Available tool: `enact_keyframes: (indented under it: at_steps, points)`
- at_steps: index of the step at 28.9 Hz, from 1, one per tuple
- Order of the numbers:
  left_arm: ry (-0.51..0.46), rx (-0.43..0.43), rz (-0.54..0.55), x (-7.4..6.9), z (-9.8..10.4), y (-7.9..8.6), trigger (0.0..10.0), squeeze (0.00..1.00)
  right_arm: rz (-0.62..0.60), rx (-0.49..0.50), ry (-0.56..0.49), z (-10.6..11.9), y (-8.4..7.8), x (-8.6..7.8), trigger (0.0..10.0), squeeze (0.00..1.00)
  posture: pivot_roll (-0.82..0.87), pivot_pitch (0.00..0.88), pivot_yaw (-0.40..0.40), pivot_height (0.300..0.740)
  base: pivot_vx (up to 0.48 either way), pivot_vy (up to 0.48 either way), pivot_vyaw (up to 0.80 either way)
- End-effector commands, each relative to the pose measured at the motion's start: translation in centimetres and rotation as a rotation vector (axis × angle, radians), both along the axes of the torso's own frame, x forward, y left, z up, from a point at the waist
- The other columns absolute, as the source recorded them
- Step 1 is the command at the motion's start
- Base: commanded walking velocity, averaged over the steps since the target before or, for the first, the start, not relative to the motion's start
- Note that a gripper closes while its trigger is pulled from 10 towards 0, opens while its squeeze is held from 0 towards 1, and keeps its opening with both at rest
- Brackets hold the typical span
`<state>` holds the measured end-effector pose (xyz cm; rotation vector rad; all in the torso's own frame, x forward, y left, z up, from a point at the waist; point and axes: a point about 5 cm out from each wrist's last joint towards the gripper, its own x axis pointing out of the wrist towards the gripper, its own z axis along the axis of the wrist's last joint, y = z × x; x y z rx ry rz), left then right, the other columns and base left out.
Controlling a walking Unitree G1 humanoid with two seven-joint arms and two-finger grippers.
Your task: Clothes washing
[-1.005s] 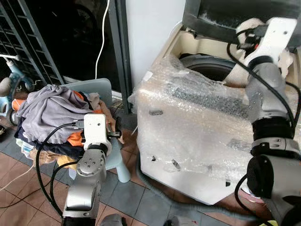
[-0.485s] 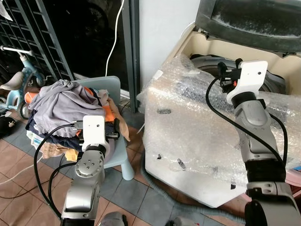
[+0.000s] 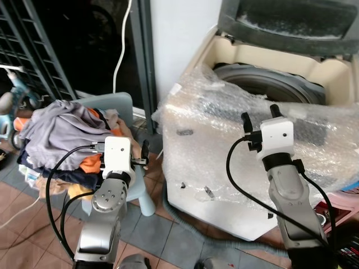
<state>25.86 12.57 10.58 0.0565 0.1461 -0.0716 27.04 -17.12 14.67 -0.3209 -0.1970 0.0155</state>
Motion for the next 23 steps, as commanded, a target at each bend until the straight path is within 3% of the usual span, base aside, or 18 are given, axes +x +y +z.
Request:
enact_keyframes:
  at_steps: [1,4,5,6,8,9,11,12,13,14,23]
  points:
    - [-0.016,0.000,-0.012,-0.1,0.3,-0.1,10.0,0.00,-0.011,0.016,0.003,0.2,0.0,-0.2,10.0,1.00,-0.06,0.000,0.003,0.740,0.000,0.000,-0.75]
    - [-0.014,0.002,-0.013,-0.1,0.3,0.0,10.0,0.00,-0.026,0.103,0.090,-1.1,0.0,-0.6,10.0,0.96,-0.06,0.000,0.001,0.740,0.000,0.000,-0.75]
    - [-0.012,0.004,-0.015,-0.2,0.2,0.0,10.0,0.00,-0.042,0.172,0.159,-2.2,-0.1,-0.9,10.0,0.67,-0.06,0.000,0.000,0.740,0.000,0.000,-0.76]
    - [-0.010,0.004,-0.016,-0.3,0.2,0.0,10.0,0.00,-0.051,0.190,0.181,-2.6,-0.2,-1.0,10.0,0.54,-0.06,0.000,0.000,0.740,0.000,0.000,-0.76]
    - [-0.008,0.006,-0.017,-0.4,0.1,0.0,10.0,0.00,-0.056,0.202,0.211,-3.2,-0.3,-1.3,10.0,0.48,-0.06,0.000,0.000,0.740,0.000,0.000,-0.75]
    - [-0.003,0.007,-0.017,-0.4,0.0,0.1,10.0,0.00,-0.060,0.217,0.238,-3.7,-0.2,-1.6,10.0,0.40,-0.06,0.000,0.001,0.740,0.000,0.000,-0.76]
    - [-0.001,0.008,-0.018,-0.4,0.0,0.1,10.0,0.00,-0.063,0.247,0.258,-4.0,-0.2,-1.8,10.0,0.37,-0.06,0.000,0.001,0.740,0.000,0.000,-0.76]
    - [0.002,0.009,-0.019,-0.4,0.0,0.1,10.0,0.00,-0.060,0.250,0.258,-4.0,-0.1,-1.8,10.0,0.22,-0.06,0.000,0.004,0.740,0.000,0.000,0.00]
    - [0.002,0.009,-0.019,-0.4,0.0,0.1,10.0,0.00,-0.060,0.250,0.258,-4.0,-0.1,-1.8,10.0,0.22,-0.06,0.000,0.004,0.740,0.000,0.000,0.00]
    - [0.005,0.009,-0.024,-0.4,-0.1,0.0,10.0,0.00,-0.046,0.242,0.255,-3.9,0.2,-1.7,10.0,0.00,-0.06,0.000,0.008,0.740,0.000,0.000,0.00]
    - [0.004,0.005,-0.025,-0.5,-0.1,0.0,10.0,0.00,-0.040,0.251,0.266,-4.0,0.6,-1.8,10.0,0.00,-0.06,0.000,0.005,0.740,0.000,0.000,0.00]
